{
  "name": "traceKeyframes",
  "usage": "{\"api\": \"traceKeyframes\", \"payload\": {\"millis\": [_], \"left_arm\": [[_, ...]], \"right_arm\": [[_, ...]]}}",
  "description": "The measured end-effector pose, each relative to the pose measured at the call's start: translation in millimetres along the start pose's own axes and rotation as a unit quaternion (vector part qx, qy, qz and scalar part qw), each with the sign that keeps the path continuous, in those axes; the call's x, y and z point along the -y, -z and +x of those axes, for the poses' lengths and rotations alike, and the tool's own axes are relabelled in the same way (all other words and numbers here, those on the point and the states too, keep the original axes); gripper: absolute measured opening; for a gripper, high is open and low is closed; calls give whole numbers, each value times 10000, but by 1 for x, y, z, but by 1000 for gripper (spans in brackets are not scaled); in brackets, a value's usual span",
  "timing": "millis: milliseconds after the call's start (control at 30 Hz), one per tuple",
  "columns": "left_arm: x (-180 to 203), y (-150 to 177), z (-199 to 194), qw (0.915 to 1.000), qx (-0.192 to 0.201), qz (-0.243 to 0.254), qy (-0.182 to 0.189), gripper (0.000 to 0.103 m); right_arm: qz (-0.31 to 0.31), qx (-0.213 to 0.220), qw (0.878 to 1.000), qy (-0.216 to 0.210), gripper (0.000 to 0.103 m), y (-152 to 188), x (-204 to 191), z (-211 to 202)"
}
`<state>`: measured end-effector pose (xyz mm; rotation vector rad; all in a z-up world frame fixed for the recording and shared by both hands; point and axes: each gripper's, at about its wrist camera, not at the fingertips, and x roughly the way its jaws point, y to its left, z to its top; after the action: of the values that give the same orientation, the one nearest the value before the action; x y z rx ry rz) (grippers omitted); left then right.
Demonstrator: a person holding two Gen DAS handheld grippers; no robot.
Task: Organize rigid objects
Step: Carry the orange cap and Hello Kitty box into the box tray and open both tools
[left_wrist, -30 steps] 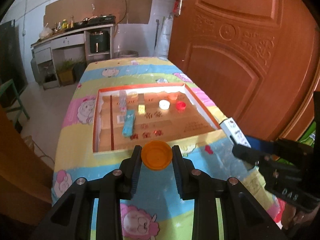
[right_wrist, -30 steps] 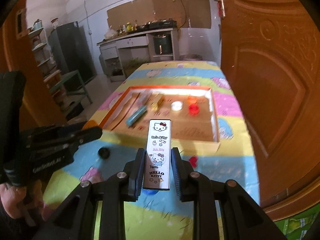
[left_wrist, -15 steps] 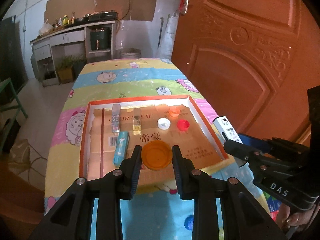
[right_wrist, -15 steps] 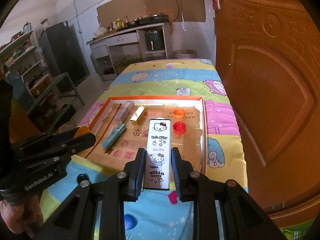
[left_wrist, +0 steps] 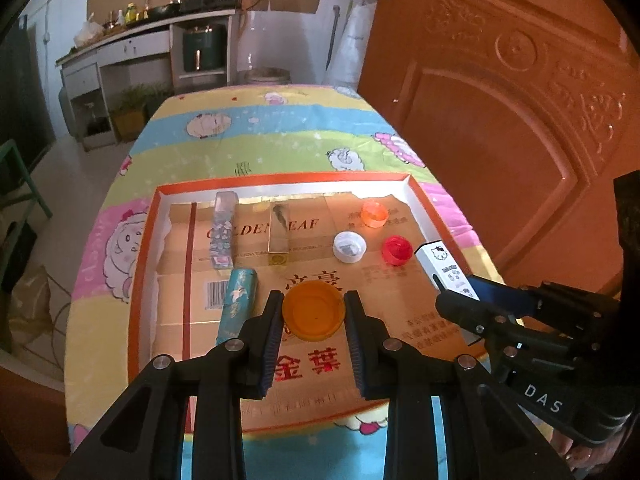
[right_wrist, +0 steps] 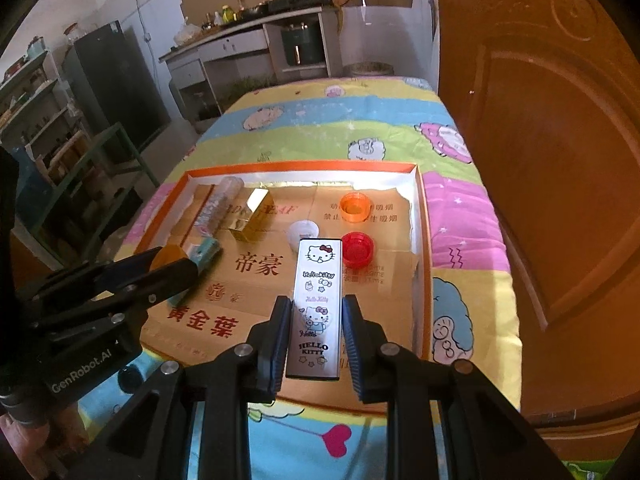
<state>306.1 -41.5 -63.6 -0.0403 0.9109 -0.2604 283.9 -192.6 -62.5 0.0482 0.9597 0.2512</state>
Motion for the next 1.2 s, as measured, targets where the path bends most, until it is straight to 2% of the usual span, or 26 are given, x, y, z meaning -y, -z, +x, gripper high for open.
{"api": "traceKeyframes", "payload": {"millis": [533, 1200], "left_arm": [[-4, -2, 42, 9995, -293, 11, -139, 31], [-7, 5, 68, 9985, -502, 65, -192, 31]], "right_arm": [[5, -303, 9995, 28, 26, -1, 6, 35], [-164, -385, 9989, 224, 26, 2, 5, 47]]}}
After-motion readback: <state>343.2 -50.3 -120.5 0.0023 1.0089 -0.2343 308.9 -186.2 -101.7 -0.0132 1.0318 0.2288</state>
